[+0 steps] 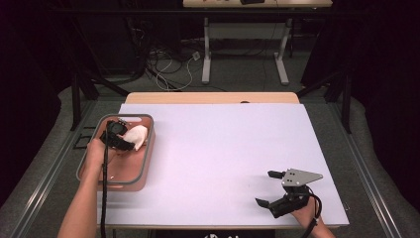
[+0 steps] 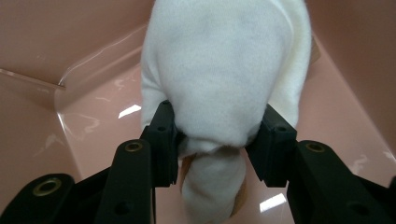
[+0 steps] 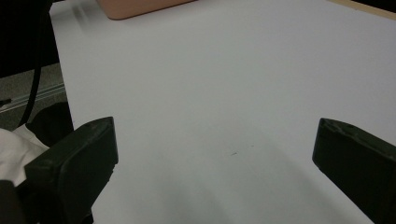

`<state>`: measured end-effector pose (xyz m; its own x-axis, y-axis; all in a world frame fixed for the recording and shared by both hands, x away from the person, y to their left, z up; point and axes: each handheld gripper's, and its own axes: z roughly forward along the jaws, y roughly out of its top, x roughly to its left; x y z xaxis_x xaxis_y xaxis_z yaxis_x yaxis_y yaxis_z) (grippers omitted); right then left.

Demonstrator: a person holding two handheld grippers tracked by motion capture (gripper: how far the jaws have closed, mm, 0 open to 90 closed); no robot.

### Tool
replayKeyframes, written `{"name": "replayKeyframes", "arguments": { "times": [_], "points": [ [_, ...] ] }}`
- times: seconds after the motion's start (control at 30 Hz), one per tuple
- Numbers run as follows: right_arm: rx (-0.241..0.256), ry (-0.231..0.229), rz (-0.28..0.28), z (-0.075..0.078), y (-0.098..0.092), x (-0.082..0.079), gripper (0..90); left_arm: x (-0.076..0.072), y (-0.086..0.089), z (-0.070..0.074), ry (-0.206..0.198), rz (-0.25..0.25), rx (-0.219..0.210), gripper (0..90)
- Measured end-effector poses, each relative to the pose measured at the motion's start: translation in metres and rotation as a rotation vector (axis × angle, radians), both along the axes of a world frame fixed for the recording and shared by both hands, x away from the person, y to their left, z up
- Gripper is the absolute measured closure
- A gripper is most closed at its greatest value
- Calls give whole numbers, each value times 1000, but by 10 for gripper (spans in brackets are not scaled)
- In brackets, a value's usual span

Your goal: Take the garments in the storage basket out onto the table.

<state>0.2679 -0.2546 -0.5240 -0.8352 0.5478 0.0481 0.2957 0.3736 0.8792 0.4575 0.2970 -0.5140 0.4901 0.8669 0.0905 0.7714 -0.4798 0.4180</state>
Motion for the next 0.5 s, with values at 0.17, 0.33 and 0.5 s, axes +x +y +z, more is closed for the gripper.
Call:
{"name": "replayKeyframes", "arguments": {
  "times": [0.17, 0.33, 0.5],
  "points": [
    [0, -1, 0, 0, 0, 0, 0, -4, 2, 8, -15, -3, 1, 570],
    [1, -4, 2, 1, 0, -1, 0, -7, 4, 12, -22, -5, 7, 570],
    [-3, 1, 1, 0, 0, 0, 0, -8, 6, 15, -24, -9, 14, 569]
  ]
}}
